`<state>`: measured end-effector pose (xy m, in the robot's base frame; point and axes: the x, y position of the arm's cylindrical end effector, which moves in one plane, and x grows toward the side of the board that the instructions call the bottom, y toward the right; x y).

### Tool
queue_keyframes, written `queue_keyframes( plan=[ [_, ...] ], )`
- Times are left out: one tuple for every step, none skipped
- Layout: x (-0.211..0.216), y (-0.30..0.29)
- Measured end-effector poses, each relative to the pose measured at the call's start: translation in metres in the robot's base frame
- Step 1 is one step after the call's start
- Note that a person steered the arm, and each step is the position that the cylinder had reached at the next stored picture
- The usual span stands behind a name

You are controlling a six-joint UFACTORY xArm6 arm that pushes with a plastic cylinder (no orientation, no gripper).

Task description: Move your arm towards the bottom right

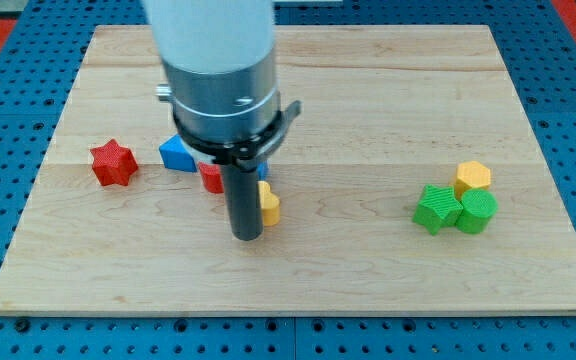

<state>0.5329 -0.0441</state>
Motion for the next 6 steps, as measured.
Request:
queue_keyframes(
  plan=[
    [-0.027, -0.018],
    [0.004, -0.016],
    [0.019, -0.016],
    [0.019, -0.017],
    [0.025, -0.013],
    [0.028, -0.007]
  ],
)
